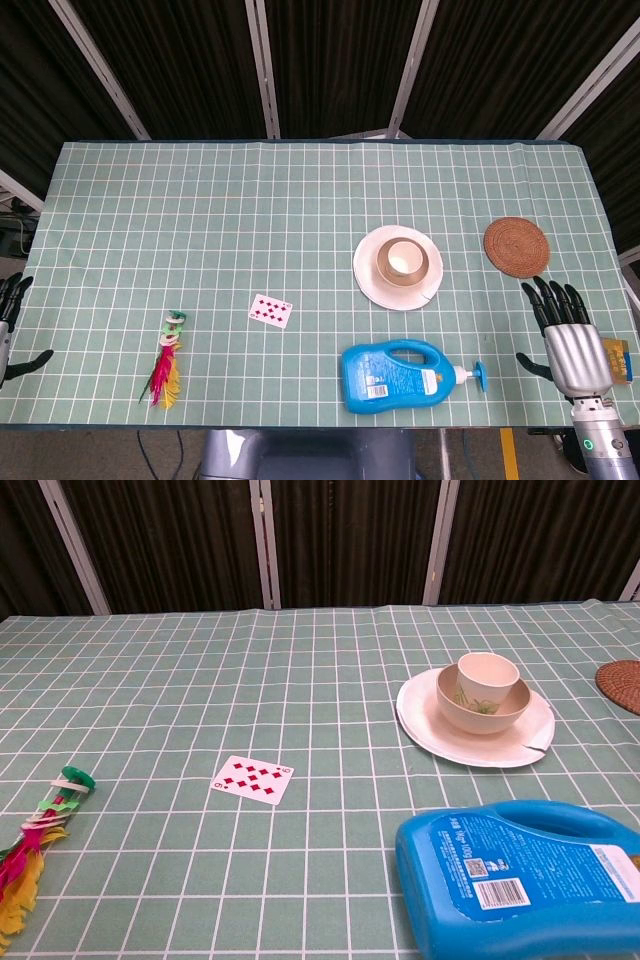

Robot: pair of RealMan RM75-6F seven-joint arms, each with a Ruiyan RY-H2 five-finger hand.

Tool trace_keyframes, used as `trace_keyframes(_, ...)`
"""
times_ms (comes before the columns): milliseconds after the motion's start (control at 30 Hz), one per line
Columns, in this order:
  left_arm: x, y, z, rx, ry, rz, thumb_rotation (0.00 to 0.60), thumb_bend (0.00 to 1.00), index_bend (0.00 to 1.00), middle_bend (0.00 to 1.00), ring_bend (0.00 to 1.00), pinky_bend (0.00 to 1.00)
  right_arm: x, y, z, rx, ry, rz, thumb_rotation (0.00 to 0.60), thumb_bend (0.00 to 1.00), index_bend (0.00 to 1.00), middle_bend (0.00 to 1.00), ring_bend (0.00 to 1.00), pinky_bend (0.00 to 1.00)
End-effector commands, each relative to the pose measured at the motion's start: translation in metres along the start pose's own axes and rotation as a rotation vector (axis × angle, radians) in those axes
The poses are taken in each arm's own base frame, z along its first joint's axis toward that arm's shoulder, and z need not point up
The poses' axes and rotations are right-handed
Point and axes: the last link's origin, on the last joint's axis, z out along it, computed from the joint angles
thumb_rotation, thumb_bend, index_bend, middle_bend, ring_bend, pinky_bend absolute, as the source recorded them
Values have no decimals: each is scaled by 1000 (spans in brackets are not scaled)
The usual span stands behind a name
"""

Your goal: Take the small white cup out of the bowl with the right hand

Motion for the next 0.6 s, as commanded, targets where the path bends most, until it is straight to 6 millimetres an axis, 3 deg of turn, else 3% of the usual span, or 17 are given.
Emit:
trace_keyframes(33,0,0,0,0,1,0,600,0,0,0,0,0,0,0,0,0,-1,0,600,0,0,0,0,0)
trace_keyframes(600,2,-2,1,9,10,-7,600,0,0,0,0,0,-2,-10,4,41,15,17,600,0,0,0,0,0)
